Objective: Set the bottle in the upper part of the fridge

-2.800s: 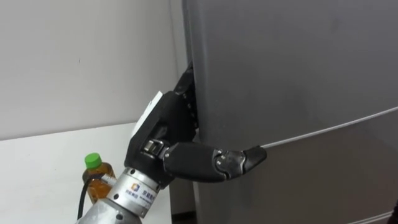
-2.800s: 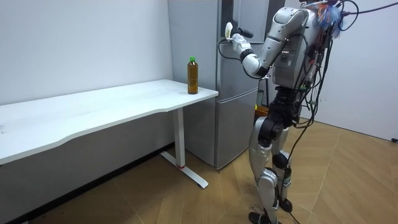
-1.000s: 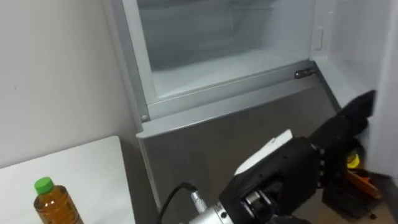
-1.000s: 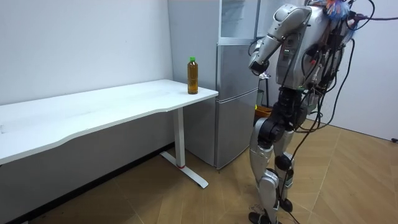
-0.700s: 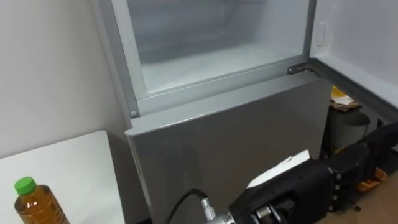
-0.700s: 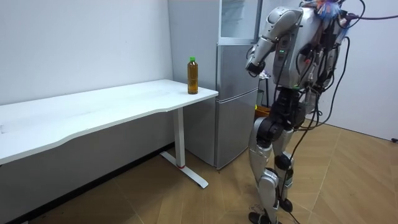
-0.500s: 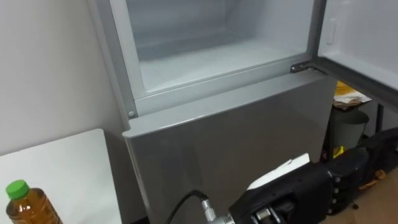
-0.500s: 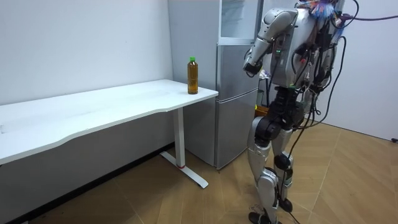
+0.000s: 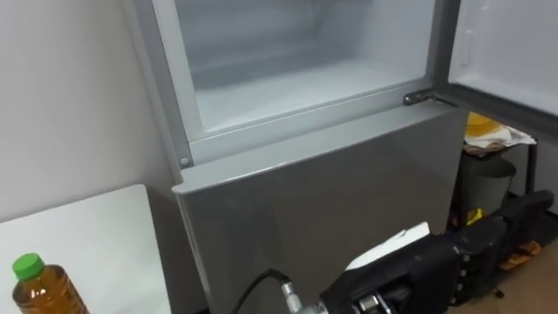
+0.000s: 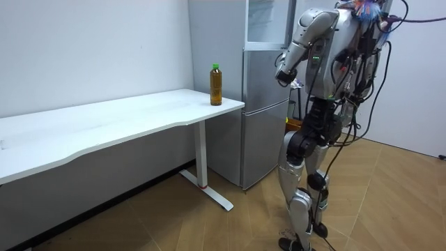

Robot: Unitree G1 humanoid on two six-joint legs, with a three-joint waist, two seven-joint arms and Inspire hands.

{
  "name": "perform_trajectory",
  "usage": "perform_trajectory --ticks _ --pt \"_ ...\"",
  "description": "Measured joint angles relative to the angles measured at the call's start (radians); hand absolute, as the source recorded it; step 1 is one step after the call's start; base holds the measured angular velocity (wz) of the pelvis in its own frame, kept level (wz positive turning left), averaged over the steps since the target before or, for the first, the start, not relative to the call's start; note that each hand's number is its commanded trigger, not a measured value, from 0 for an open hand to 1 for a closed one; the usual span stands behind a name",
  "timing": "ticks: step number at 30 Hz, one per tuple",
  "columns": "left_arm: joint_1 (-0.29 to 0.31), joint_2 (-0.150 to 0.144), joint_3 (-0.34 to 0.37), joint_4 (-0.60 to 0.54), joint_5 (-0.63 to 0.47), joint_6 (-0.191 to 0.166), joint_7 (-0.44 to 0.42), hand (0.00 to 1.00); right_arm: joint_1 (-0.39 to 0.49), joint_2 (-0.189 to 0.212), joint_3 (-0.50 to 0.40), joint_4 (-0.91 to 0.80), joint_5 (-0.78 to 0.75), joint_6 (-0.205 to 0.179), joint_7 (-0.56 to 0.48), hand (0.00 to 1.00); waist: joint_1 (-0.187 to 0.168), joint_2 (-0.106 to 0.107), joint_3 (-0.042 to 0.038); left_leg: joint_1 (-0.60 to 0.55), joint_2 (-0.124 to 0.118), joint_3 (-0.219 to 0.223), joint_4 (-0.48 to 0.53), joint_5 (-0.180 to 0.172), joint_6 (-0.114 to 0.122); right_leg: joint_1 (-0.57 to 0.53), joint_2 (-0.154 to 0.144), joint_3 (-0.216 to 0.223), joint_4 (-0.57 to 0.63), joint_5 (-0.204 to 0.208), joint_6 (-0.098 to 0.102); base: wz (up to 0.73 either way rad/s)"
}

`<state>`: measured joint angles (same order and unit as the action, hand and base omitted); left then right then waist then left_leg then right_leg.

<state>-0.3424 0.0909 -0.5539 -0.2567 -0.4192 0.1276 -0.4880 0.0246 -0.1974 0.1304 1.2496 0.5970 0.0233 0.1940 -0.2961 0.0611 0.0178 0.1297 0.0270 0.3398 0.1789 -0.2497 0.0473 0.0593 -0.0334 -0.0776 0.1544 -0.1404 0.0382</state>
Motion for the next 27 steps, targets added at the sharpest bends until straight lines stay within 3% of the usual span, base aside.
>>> perform_trajectory --ticks 6,10,13,18,21,27 --pt "0.019 0.019 0.004 0.000 0.000 0.008 -0.004 0.00 0.007 0.004 -0.007 -0.001 -0.007 0.000 0.005 0.00 0.008 -0.007 -0.0020 0.002 -0.001 -0.016 -0.003 0.001 -0.001 0.013 -0.001 -0.018 -0.002 -0.001 -0.001 0.08" --pt "0.101 0.045 0.013 0.001 -0.001 0.012 -0.004 0.00 0.010 0.013 -0.005 -0.002 -0.001 -0.001 -0.012 0.00 0.038 -0.019 -0.0022 0.002 0.000 -0.017 0.001 0.003 -0.005 0.015 0.000 -0.017 -0.001 -0.002 -0.003 -0.02" --pt "0.187 0.077 0.048 0.006 -0.001 0.015 0.002 0.00 0.020 0.028 -0.002 0.002 0.021 -0.001 -0.032 0.00 0.063 -0.041 -0.0008 -0.001 0.001 -0.042 0.006 0.003 -0.005 0.027 -0.001 -0.041 -0.004 -0.005 -0.006 0.23" --pt "0.300 0.104 0.114 0.016 0.050 0.007 0.011 0.00 0.029 0.036 -0.015 0.000 -0.022 -0.013 -0.032 0.00 0.115 -0.045 -0.0005 -0.016 0.000 -0.068 0.009 0.003 -0.006 0.029 -0.003 -0.063 -0.003 -0.006 -0.006 0.16" --pt "0.381 0.132 0.159 0.047 0.087 0.000 0.024 0.00 0.031 0.037 -0.016 -0.006 -0.051 -0.025 -0.031 0.00 0.116 -0.044 -0.0019 -0.019 0.000 -0.094 0.011 0.004 -0.008 0.038 -0.004 -0.090 -0.002 -0.006 -0.006 0.24" --pt "0.433 0.144 0.184 0.045 0.097 -0.003 0.026 0.00 0.035 0.036 -0.015 -0.014 -0.055 -0.031 -0.038 0.00 0.155 -0.043 -0.0045 -0.032 -0.003 -0.130 0.013 0.008 -0.011 0.045 -0.007 -0.120 -0.002 -0.006 -0.006 0.18"
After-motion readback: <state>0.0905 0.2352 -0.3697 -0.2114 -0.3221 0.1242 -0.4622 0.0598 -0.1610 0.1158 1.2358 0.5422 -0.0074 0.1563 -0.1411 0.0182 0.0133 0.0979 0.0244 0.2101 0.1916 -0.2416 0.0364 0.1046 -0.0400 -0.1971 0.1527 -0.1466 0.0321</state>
